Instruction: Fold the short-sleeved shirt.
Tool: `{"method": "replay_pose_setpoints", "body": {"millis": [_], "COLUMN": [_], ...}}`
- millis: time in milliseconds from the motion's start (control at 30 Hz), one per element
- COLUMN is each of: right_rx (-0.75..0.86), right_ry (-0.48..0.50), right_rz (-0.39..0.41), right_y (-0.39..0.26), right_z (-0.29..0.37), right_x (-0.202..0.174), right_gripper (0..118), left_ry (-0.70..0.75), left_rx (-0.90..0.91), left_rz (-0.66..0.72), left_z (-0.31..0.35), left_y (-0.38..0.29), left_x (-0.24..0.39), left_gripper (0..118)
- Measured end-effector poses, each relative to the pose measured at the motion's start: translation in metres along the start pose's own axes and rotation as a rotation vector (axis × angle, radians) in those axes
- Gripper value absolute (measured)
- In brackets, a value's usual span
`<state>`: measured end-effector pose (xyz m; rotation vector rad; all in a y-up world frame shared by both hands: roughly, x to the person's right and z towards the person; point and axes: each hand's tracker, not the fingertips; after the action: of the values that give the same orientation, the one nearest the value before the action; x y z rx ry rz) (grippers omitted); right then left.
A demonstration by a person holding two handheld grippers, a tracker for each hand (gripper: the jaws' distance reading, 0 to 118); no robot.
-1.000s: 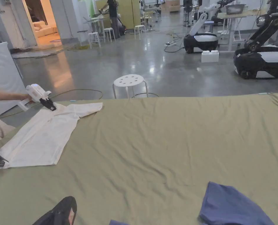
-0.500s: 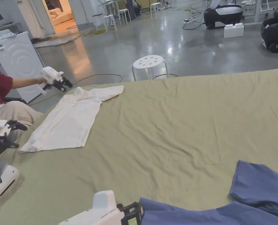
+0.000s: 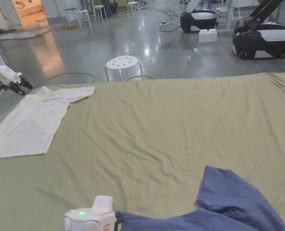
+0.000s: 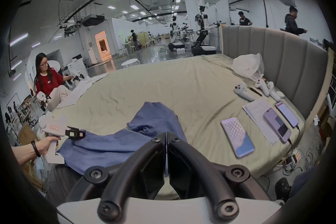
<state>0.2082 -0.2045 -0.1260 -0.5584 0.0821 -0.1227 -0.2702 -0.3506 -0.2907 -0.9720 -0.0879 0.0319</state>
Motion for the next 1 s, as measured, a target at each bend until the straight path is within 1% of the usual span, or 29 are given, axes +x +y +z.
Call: {"method": "replay_pose_setpoints", "body": {"millis": [33, 67, 100, 133, 167, 200, 233, 267, 333, 367, 433, 467, 500, 533, 567, 600, 633, 667, 767, 867, 1000], "right_rx": [-0.022, -0.097, -0.175, -0.227, -0.272, -0.301, -0.324, -0.366, -0.457, -0.502, -0.585, -0.610, -0.567, -0.540, -0.515, -0.500, -0.498, -0.474, -0.343, -0.203, -0.005], "right_ry": [0.017, 0.039, 0.033, 0.029, 0.043, 0.049, 0.042, 0.013, -0.028, -0.052, -0.111, -0.070, -0.030, -0.061, -0.023, -0.039, -0.024, -0.006, 0.032, 0.078, 0.061], "right_rz": [0.008, 0.043, 0.074, 0.094, 0.116, 0.129, 0.138, 0.141, 0.111, 0.083, 0.048, 0.002, -0.042, -0.002, 0.035, 0.080, 0.078, 0.088, 0.108, 0.062, 0.031], "right_y": [0.007, 0.018, 0.029, 0.035, 0.039, 0.040, 0.040, 0.041, 0.038, 0.032, 0.023, 0.019, 0.018, 0.022, 0.026, 0.030, 0.034, 0.042, 0.071, 0.105, 0.158], "right_z": [-0.012, -0.033, -0.060, -0.080, -0.109, -0.136, -0.161, -0.187, -0.236, -0.259, -0.287, -0.288, -0.281, -0.273, -0.267, -0.262, -0.250, -0.239, -0.198, -0.155, -0.105], "right_x": [0.000, 0.000, 0.001, 0.001, 0.001, 0.002, 0.004, 0.005, 0.013, 0.019, 0.028, 0.032, 0.031, 0.028, 0.024, 0.022, 0.020, 0.019, 0.017, 0.020, 0.017], "right_gripper": [4, 19, 45, 82, 96, 96, 94, 94, 92, 84, 53, 49, 44, 44, 22, 3, 4, 4, 4, 4, 4], "left_ry": [0.007, 0.012, 0.019, 0.046, 0.049, 0.053, 0.058, 0.055, 0.059, 0.058, 0.047, 0.044, 0.038, 0.029, 0.016, -0.002, -0.018, -0.038, -0.126, -0.131, -0.161], "left_rx": [-0.007, -0.015, -0.030, -0.023, -0.028, -0.031, -0.033, -0.041, -0.045, -0.049, -0.064, -0.068, -0.071, -0.073, -0.072, -0.070, -0.064, -0.014, 0.185, 0.361, 0.573], "left_rz": [-0.004, -0.010, -0.024, -0.045, -0.050, -0.052, -0.055, -0.056, -0.059, -0.058, -0.056, -0.055, -0.050, -0.036, -0.007, 0.019, 0.032, 0.066, 0.164, 0.128, 0.095], "left_z": [0.001, -0.001, -0.003, -0.004, -0.003, -0.002, -0.002, -0.002, -0.001, -0.002, -0.003, -0.002, -0.002, -0.002, -0.002, 0.001, 0.008, 0.021, 0.083, 0.155, 0.241], "left_y": [0.002, 0.002, 0.003, 0.004, 0.006, 0.006, 0.007, 0.006, 0.007, 0.008, 0.009, 0.010, 0.011, 0.011, 0.012, 0.014, 0.017, 0.020, 0.035, 0.059, 0.098], "left_x": [0.003, 0.004, 0.006, 0.006, 0.007, 0.009, 0.009, 0.010, 0.011, 0.011, 0.008, 0.007, 0.006, 0.004, 0.000, -0.003, -0.007, -0.011, -0.025, -0.029, -0.031], "left_gripper": [8, 8, 8, 8, 8, 8, 8, 8, 8, 8, 8, 8, 8, 8, 8, 8, 6, 4, 3, 2, 2]}}
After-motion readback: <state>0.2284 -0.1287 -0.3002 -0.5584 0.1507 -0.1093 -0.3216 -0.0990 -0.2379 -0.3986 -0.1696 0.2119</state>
